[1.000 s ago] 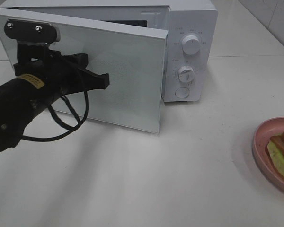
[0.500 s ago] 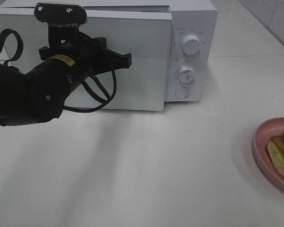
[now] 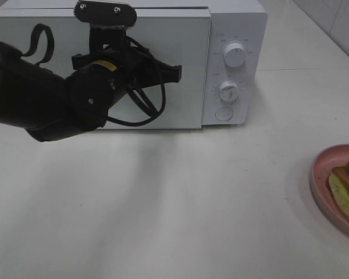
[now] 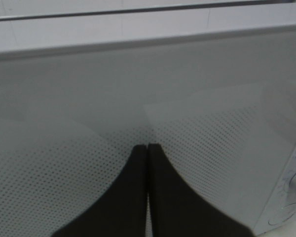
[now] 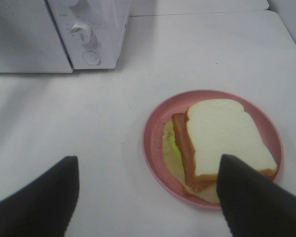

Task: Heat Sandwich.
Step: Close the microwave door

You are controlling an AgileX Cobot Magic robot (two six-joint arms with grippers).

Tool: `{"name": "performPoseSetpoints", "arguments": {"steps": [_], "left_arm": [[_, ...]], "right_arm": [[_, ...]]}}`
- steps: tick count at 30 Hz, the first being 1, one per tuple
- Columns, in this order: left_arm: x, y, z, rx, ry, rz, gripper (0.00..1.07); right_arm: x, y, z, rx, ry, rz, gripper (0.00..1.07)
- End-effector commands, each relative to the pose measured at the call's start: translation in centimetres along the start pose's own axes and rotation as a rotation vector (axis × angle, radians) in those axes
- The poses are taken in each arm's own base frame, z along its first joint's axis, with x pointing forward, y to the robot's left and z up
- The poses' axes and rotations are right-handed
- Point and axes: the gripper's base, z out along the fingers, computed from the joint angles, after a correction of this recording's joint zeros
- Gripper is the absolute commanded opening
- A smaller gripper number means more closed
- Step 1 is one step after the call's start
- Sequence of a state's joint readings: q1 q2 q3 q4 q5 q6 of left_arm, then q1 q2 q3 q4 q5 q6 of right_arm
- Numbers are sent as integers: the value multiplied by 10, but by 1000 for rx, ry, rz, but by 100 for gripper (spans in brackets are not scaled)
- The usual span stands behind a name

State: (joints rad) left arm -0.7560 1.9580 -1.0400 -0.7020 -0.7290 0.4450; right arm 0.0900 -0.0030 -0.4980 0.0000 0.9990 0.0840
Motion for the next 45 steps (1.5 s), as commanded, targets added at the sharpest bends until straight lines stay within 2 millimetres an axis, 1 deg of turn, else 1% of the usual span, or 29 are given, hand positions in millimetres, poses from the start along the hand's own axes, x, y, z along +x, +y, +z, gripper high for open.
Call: {"name": "performPoseSetpoints", "arguments": {"steps": [1,7,10,13,15,17,18,20,21,22,25,26,27,28,30,31,32,34,35,36,38,39,40,41,42,43,45], "left_arm": [[-11,4,13,-68,-45,-13,0],[-12,6,25,-89,-36,-15,0],[-12,7,26,-92,-35,-10,0],[-12,3,24,-78,-32,15,0],[-15,-8,19,-48,-25,42,0],[-15,-11,16,-39,-22,49,0],[-16,-17,9,-21,-22,64,0],[-14,-21,1,-8,-15,84,0],[-11,-22,-7,4,1,93,0],[-11,-22,-7,4,1,93,0],[-8,-19,-20,16,26,103,0],[-6,-16,-28,30,53,102,0],[-6,-16,-28,30,53,102,0],[-8,-15,-32,41,62,98,0],[-8,-15,-41,82,112,94,0],[-7,-15,-49,126,167,89,0],[-7,-15,-49,126,167,89,0],[-6,-17,-56,180,231,87,0],[-5,-19,-64,230,287,84,9],[-5,-19,-64,230,287,84,9],[-2,-20,-69,270,341,81,29],[-1,-20,-72,288,365,77,46],[1,-19,-77,297,395,58,79],[1,-19,-79,299,401,54,96],[1,-19,-79,299,401,54,96],[0,-18,-80,301,401,53,102],[-5,-17,-83,313,379,91,99]], "right_arm": [[2,0,-3,4,-33,0,75],[2,0,-3,4,-33,0,75],[2,0,-3,4,-33,0,75],[2,0,-3,4,-33,0,75],[2,0,-3,4,-33,0,75],[2,0,-3,4,-33,0,75],[2,0,-3,4,-33,0,75],[2,0,-3,4,-33,0,75],[2,0,-3,4,-33,0,75],[2,0,-3,4,-33,0,75],[2,0,-3,4,-33,0,75],[2,0,-3,4,-33,0,75],[2,0,-3,4,-33,0,75],[2,0,-3,4,-33,0,75],[2,0,-3,4,-33,0,75],[2,0,-3,4,-33,0,75],[2,0,-3,4,-33,0,75],[2,0,-3,4,-33,0,75],[2,0,-3,4,-33,0,75],[2,0,-3,4,-33,0,75],[2,0,-3,4,-33,0,75],[2,0,-3,4,-33,0,75],[2,0,-3,4,-33,0,75],[2,0,-3,4,-33,0,75],[2,0,-3,4,-33,0,75],[2,0,-3,4,-33,0,75],[2,0,-3,4,-33,0,75]]}}
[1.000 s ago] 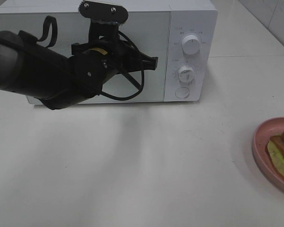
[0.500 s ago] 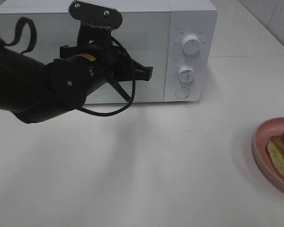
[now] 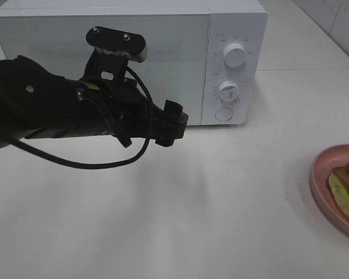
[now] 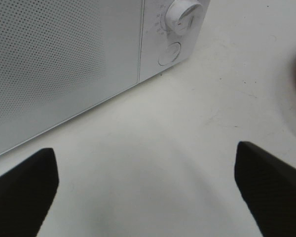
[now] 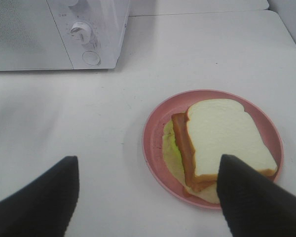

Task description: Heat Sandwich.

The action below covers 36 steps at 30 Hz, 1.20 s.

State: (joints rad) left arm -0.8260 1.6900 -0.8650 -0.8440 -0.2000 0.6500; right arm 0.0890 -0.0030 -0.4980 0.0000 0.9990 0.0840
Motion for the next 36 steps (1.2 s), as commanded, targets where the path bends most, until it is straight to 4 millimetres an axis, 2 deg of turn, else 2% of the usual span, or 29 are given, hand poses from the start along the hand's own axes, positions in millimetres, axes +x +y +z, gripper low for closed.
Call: {"name": "performPoseSetpoints", "arguments": {"steps": [1,6,11,14,16,17,18,19,23,24,26,28,29,30,33,34,36], "left_arm": [[-4,-1,-6,8,-16,23,99],[-6,-2,-11,28,-11,118,98],[-8,0,-20,84,36,97,98],[-8,20,-29,142,134,46,98],[-8,25,-32,158,160,29,98],[-9,42,-39,166,196,-17,98],[-10,50,-43,169,209,-43,98],[-10,50,-43,169,209,-43,98],[-16,85,-67,142,235,-167,98],[-16,85,-67,142,235,-167,98],[-19,104,-86,91,239,-242,98],[-19,114,-99,54,249,-271,98],[-19,114,-99,54,249,-271,98],[-19,123,-111,6,257,-297,98],[-17,135,-130,-79,282,-347,98],[-17,135,-130,-79,282,-347,98],[-11,145,-145,-155,333,-383,98]], "right_arm": [[2,0,-3,3,-33,-1,75],[2,0,-3,3,-33,-1,75],[2,0,-3,3,-33,-1,75],[2,0,-3,3,-33,-1,75],[2,0,-3,3,-33,-1,75],[2,0,-3,3,-33,-1,75],[2,0,-3,3,-33,-1,75],[2,0,-3,3,-33,-1,75],[2,0,-3,3,-33,-1,75],[2,0,-3,3,-33,-1,75],[2,0,-3,3,-33,-1,75],[2,0,-3,3,-33,-1,75],[2,0,-3,3,-33,-1,75],[2,0,-3,3,-33,-1,75],[2,0,-3,3,-33,-1,75],[2,0,-3,3,-33,-1,75],[2,0,-3,3,-33,-1,75]]}}
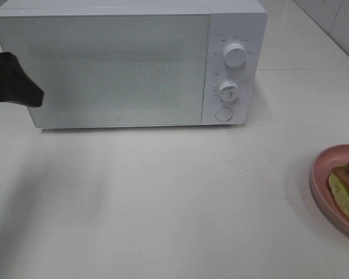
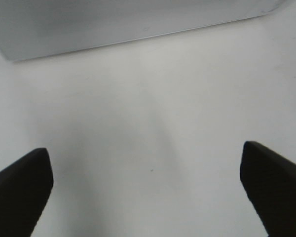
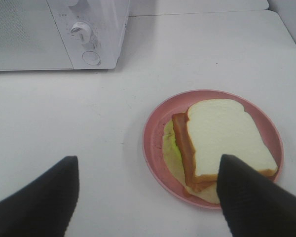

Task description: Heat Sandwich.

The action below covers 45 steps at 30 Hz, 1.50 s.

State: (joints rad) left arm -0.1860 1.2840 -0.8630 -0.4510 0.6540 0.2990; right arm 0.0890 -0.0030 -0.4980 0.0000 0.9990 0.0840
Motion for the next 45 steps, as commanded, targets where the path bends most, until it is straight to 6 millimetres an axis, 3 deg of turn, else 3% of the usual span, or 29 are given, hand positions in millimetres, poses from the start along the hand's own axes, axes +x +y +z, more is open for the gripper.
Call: {"name": "performPoseSetpoints", "arguments": {"steps": [1,11,16,20,23,34,45], "left_arm": [[8,12,-16,-89,56,-53,98],[30,32,-44,-295,199,-174,98],[54,36,-53,-364,227,-205,98],[87,30,-60,-339,282,-236,98],[95,27,-65,-326,280,-216,98],[138,16,-88,-295,144,-128,98],[150,11,-103,-290,23,-98,98]], "right_arm": [[2,0,-3,3,-33,-1,75],[2,0,-3,3,-33,-1,75],[2,0,-3,3,-33,-1,75],[2,0,-3,3,-33,-1,75],[2,0,-3,3,-33,-1,75],[2,0,-3,3,-33,-1,75],[2,0,-3,3,-33,-1,75]]}}
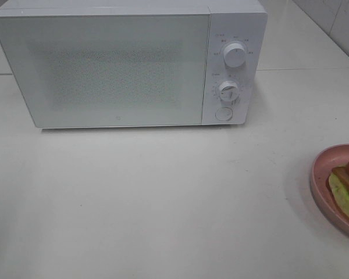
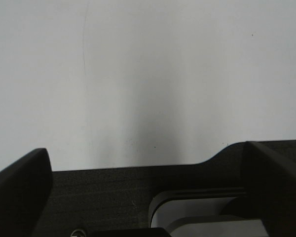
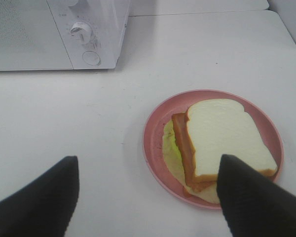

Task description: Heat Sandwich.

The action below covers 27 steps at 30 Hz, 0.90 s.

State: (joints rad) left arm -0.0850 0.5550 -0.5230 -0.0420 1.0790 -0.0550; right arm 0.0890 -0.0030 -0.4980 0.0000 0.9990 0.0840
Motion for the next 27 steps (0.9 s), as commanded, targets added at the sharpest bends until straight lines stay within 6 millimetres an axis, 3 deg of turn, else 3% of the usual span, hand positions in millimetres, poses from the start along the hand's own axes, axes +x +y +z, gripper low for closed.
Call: {"name": "performPoseSetpoints", "arguments": {"steps": [1,16,27], "left_arm": [[3,0,-4,6,-41,-1,98],[40,0,-45,40,-392,6,98],[57,1,-57,35,-523,-5,98]], "right_arm": [[2,0,-3,3,-33,-1,75],[2,0,-3,3,-33,-1,75],[2,0,-3,3,-33,-1,75]]}}
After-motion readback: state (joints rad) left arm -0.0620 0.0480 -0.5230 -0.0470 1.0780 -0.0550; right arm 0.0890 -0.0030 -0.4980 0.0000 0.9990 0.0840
